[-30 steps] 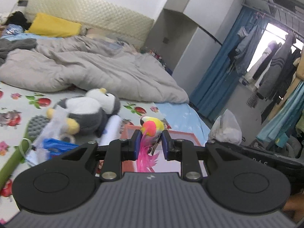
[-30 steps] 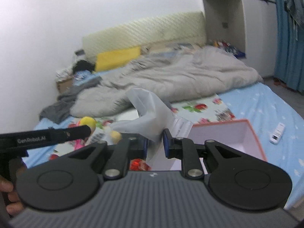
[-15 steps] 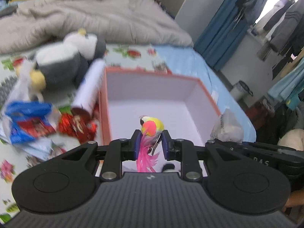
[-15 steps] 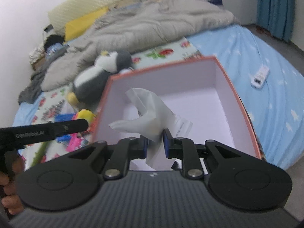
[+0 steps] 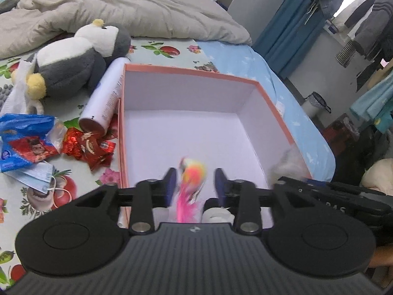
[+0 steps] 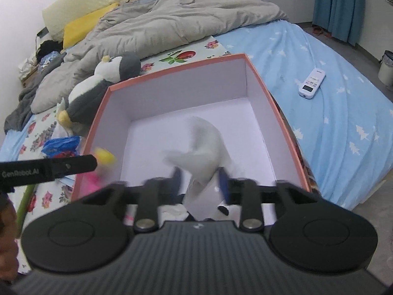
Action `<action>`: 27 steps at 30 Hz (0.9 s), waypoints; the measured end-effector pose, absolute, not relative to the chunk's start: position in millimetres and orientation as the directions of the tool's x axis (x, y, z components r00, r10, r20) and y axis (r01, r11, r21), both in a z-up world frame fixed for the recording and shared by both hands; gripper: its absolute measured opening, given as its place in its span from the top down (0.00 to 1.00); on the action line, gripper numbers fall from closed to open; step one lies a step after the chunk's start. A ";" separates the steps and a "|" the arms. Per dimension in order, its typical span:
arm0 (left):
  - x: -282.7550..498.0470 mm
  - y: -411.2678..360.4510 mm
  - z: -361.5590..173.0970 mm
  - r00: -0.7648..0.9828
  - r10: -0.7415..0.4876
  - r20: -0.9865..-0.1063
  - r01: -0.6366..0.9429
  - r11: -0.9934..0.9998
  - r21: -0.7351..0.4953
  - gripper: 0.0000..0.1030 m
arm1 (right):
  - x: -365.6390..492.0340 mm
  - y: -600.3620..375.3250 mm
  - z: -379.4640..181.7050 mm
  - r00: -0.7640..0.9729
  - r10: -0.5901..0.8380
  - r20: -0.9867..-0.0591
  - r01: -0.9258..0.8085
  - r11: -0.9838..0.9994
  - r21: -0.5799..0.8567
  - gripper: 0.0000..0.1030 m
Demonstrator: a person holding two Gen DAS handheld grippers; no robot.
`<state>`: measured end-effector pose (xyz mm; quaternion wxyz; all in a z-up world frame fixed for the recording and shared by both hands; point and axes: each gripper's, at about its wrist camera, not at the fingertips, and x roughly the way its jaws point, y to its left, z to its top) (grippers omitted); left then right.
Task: Organize soft objects
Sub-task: 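Open both tools to drop the bird toy and tissue into the box, then withdraw both tools from the box back toward the item pile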
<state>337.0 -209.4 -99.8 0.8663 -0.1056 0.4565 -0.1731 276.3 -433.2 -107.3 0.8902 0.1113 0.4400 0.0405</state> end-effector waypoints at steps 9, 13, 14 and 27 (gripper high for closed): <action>318.9 -186.7 -63.0 0.606 -0.385 -0.696 0.249 0.923 -0.294 0.54 | 263.9 -421.1 -72.1 0.695 0.203 -0.690 -0.003 0.960 0.280 0.39; 297.4 -169.1 -37.0 0.665 -0.368 -0.650 0.266 0.930 -0.254 0.54 | 249.1 -405.2 -48.5 0.746 0.218 -0.629 -0.041 0.958 0.283 0.39; 292.0 -164.4 -31.2 0.679 -0.363 -0.638 0.266 0.932 -0.247 0.54 | 245.0 -400.2 -43.3 0.758 0.220 -0.614 -0.053 0.959 0.279 0.39; 202.0 -90.1 19.3 0.818 -0.283 -0.501 0.196 0.956 -0.219 0.54 | 197.3 -330.4 -0.8 0.804 0.325 -0.499 -0.221 0.941 0.257 0.39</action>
